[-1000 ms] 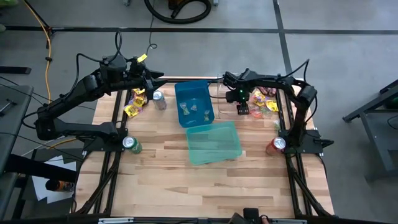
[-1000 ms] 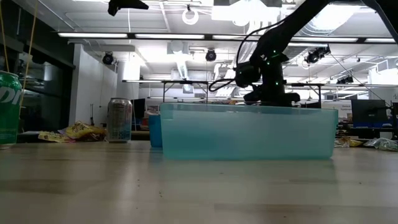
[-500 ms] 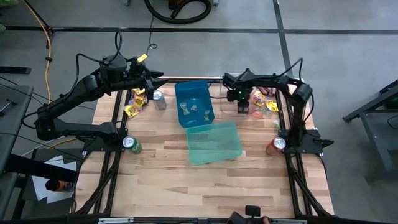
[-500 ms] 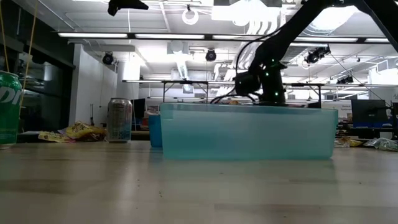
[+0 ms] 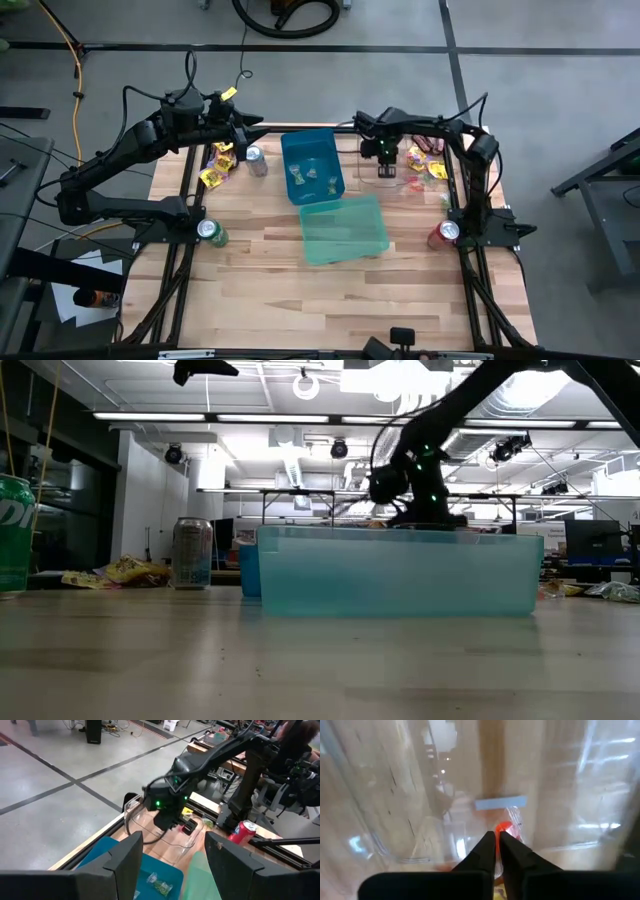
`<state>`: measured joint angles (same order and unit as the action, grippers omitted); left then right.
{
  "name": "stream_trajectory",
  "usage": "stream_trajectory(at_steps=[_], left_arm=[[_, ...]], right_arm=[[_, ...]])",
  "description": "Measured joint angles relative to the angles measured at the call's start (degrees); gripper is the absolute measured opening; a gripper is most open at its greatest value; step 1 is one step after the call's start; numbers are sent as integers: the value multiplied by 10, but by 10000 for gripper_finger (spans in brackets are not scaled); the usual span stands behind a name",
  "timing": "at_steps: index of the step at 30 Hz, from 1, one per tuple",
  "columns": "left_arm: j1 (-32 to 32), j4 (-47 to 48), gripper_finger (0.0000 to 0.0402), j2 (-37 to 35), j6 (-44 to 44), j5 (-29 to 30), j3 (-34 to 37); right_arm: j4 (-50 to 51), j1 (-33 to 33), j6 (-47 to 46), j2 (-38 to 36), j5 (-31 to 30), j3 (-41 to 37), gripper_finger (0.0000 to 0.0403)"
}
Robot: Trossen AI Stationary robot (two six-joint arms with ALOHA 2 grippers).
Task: Sort candy
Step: Put the orange candy into the blue bin
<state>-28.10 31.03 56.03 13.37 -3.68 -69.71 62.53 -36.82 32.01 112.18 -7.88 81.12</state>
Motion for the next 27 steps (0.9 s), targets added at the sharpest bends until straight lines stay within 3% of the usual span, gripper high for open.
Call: stream_trajectory(at_steps=[9,17,22,27], left_arm=[[0,1,202,0,-12,0,0],[0,1,202,0,-46,1,0],[0,1,202,0,-46,1,0],[0,1,202,0,-46,-5,0]], right_arm=[[97,-3,-4,0,38,224,2],[138,-11,-87,-2,171,404,1],[147,-3,-112,-22,248,405,0],[98,10,-132,-94,288,295,0]])
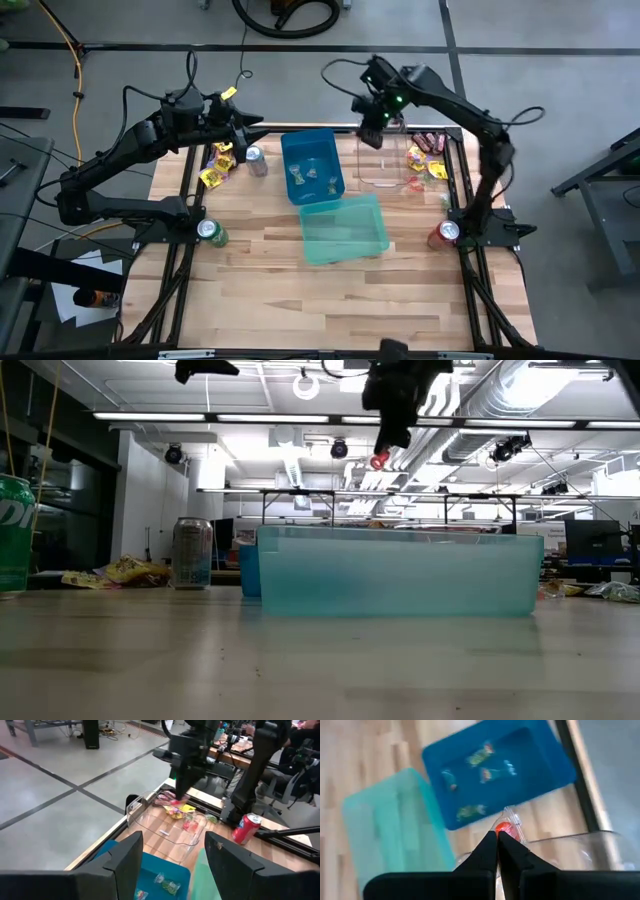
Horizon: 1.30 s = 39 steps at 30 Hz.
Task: Sort candy
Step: Put the orange candy into the blue bin
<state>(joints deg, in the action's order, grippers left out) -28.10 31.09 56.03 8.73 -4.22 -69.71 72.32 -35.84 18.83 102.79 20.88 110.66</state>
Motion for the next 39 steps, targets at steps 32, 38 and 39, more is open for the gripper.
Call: stream_trajectory(at_steps=[32,38,39], left_arm=[[27,-382,202,9,137,-72,221],[27,-381,202,9,151,-71,221],[27,-381,202,9,151,-71,221]], right_arm=[[-805,159,-268,-167,-76,-480,0],[-801,166,-275,-120,-145,-480,0],[-801,166,-280,-108,-148,-480,0]])
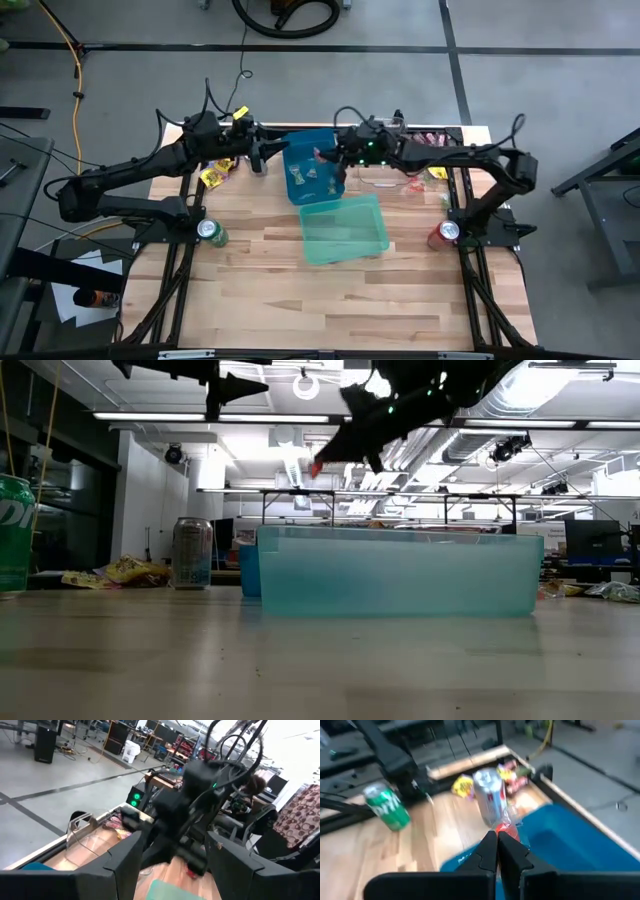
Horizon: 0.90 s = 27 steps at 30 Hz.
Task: Sort candy
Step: Put the orange candy into the blue bin, then put the green candy into the blue bin
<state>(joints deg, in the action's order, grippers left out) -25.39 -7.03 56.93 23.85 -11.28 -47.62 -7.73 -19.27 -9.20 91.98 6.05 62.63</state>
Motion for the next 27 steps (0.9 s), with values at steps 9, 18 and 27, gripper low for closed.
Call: stream_trajectory(at_steps=[9,18,27], left_arm=[[0,3,202,0,2,0,0],[0,3,202,0,3,-1,0],[-2,2,202,-1,-37,-1,-26]], right_arm=[[4,1,-59,85,-9,0,107],[9,-8,-75,54,-5,0,254],[-2,-46,-85,-106,92,0,264]])
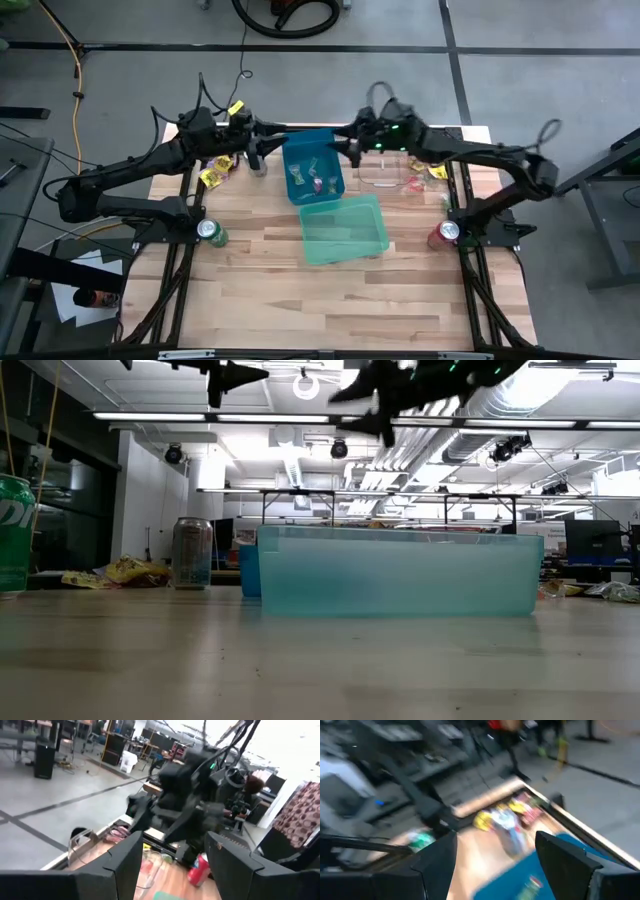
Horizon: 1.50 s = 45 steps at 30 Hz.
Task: Sort candy
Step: Put the green candy into the blue bin
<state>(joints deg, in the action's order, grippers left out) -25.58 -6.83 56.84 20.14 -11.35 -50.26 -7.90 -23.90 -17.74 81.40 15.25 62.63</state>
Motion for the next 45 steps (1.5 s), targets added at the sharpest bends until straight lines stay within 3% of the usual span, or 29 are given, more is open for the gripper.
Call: stream_trajectory(at_steps=[4,10,13,17,23,28,34,45], left_arm=[[0,12,202,0,-8,0,0],[0,31,202,0,16,4,0],[-3,63,202,1,86,71,-16],[-51,233,201,26,101,171,-117],[-182,512,190,165,33,215,-312],[-266,665,180,322,-9,277,-421],[-325,685,176,446,-23,299,-448],[-364,758,176,586,2,301,-448]], right_arm=[[-8,14,2,-53,41,0,264],[-5,43,32,-68,46,0,264],[-5,47,34,-59,44,0,264],[-4,48,18,-47,43,0,264],[-1,48,12,-45,43,0,264],[0,48,11,-45,43,0,264],[17,48,11,-45,43,0,264],[42,48,27,-45,43,0,264]])
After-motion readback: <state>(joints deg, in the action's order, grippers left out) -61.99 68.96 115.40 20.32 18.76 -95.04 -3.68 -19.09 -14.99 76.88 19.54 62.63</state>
